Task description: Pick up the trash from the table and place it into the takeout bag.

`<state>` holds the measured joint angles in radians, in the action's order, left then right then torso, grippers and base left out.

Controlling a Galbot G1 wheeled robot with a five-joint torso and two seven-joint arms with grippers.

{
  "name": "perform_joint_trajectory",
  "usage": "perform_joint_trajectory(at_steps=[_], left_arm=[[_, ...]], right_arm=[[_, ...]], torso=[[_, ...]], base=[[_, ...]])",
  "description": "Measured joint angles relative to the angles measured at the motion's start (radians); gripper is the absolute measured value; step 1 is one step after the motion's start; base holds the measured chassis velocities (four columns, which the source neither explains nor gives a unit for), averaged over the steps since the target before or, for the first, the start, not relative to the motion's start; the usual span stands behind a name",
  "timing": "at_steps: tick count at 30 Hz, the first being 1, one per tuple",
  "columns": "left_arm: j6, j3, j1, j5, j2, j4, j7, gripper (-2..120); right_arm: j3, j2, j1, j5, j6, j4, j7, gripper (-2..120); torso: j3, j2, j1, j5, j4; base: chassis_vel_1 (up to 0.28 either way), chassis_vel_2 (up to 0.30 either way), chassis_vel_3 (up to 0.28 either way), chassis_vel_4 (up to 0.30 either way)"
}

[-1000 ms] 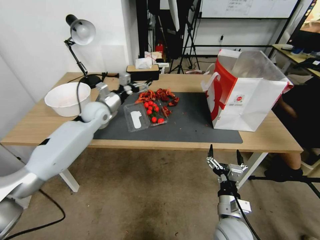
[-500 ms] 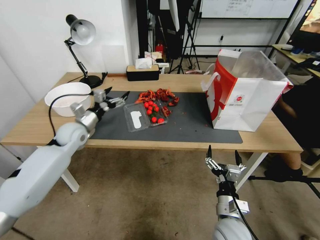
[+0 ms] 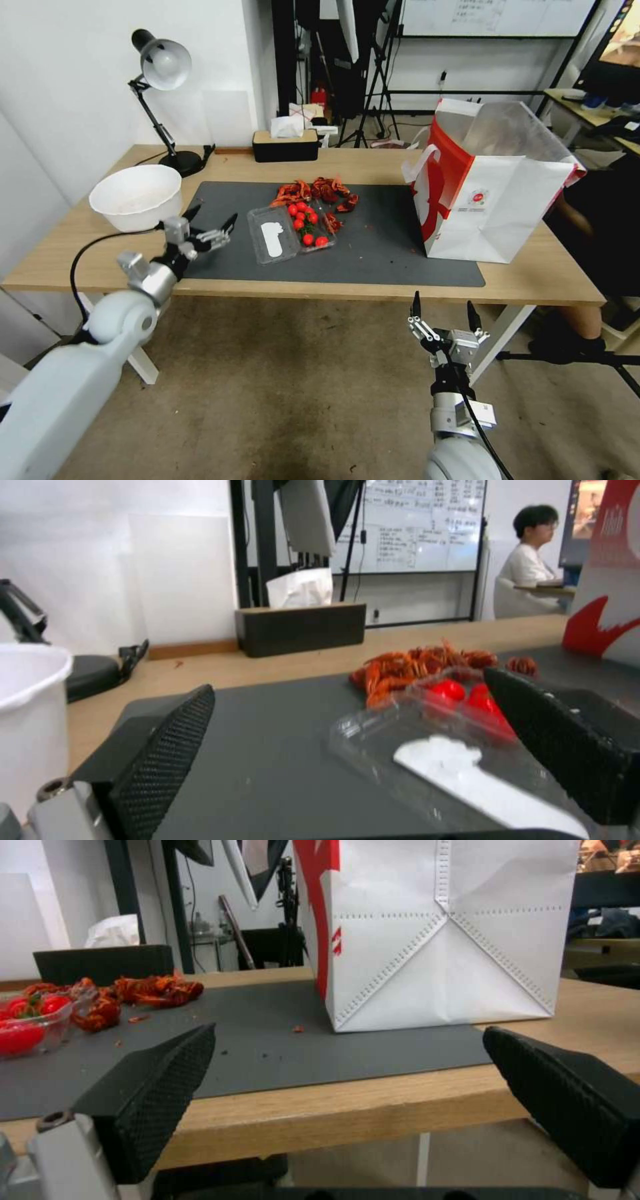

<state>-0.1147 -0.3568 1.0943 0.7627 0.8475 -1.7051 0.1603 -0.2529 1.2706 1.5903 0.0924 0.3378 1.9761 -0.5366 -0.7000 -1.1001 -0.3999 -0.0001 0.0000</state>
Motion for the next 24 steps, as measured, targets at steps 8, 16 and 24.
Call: perform_joint_trajectory(at_steps=[8, 16, 24], left_arm=[[-0.031, -0.106, 0.112, -0.096, 0.067, -0.052, -0.012, 100], [-0.067, -0.192, 0.207, -0.161, 0.128, -0.086, -0.027, 100], [-0.121, -0.271, 0.320, -0.207, 0.181, -0.088, -0.028, 100]], right_arm=[[0.001, 0.001, 0.001, -0.001, 0.003, -0.002, 0.000, 100], [-0.001, -0.002, 0.002, -0.001, 0.007, -0.007, 0.001, 100], [0.001, -0.002, -0.004, 0.000, 0.007, -0.014, 0.001, 100]], torso=[[0.000, 0.000, 0.000, 0.0001, 0.0000], [0.000, 0.000, 0.000, 0.0001, -0.0001], [0.000, 0.000, 0.000, 0.0000, 0.0001]], base=[[0.000, 0.000, 0.000, 0.000], [0.000, 0.000, 0.000, 0.000], [0.000, 0.000, 0.000, 0.000]])
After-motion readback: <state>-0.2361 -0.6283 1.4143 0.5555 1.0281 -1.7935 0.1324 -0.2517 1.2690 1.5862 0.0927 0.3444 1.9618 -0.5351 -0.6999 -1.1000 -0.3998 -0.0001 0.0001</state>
